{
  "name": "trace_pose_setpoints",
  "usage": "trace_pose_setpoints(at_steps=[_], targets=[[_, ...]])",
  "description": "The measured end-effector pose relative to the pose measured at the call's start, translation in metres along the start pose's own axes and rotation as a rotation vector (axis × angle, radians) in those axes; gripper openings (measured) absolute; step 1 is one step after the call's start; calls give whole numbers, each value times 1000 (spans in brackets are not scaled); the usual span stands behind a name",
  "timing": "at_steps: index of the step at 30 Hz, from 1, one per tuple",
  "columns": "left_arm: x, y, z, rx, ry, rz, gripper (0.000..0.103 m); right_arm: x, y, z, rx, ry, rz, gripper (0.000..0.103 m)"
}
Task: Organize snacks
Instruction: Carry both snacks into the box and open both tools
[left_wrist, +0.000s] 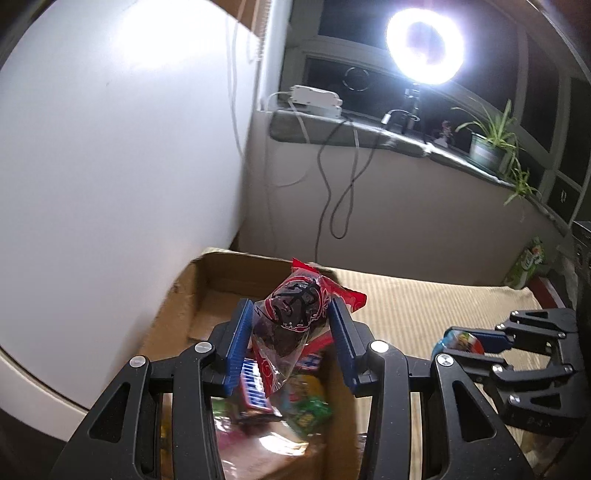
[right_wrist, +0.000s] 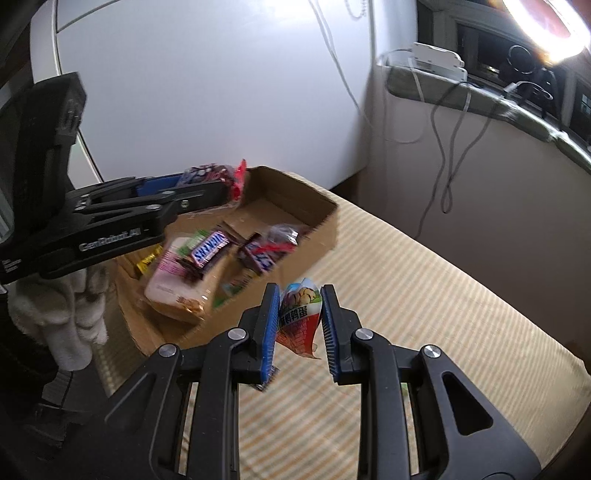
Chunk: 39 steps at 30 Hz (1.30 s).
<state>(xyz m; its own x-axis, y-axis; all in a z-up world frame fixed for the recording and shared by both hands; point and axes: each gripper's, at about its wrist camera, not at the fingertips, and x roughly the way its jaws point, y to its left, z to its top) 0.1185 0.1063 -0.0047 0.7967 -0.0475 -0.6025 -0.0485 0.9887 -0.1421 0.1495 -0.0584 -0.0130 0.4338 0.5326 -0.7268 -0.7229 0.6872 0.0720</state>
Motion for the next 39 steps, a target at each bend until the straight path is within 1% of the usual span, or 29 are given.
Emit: trace_pose_setpoints(at_steps=[9,19,24,28,33,34,35,36,37,39], targets=[[12,26,4,-40,12,27,41,30,34,15,-40,25,51,24],[24,41,9,-58,34,36,41,61,49,22,-51,60,92,24],[27,44,8,-68,45,35,42,68,54,23,-61,70,106,24],[28,45,8,-73,50,42,46,70,57,24,-71,74,108,24],[28,47,10,-79,44,52,49,69,60,25,-82,74,110,24],[28,48,10,-82,44,54,54,69,60,25,-84,72,109,34],[27,48,11,-85,42,57,62,68,60,26,-86,70,104,42],[27,48,12,-86,40,58,64,67,60,26,-88,62,99,61],[26,48,12,-84,37,57,64,63,60,26,-92,46,90,71],[26,47,13,-75,37,59,65,58,61,26,-96,28,84,75]])
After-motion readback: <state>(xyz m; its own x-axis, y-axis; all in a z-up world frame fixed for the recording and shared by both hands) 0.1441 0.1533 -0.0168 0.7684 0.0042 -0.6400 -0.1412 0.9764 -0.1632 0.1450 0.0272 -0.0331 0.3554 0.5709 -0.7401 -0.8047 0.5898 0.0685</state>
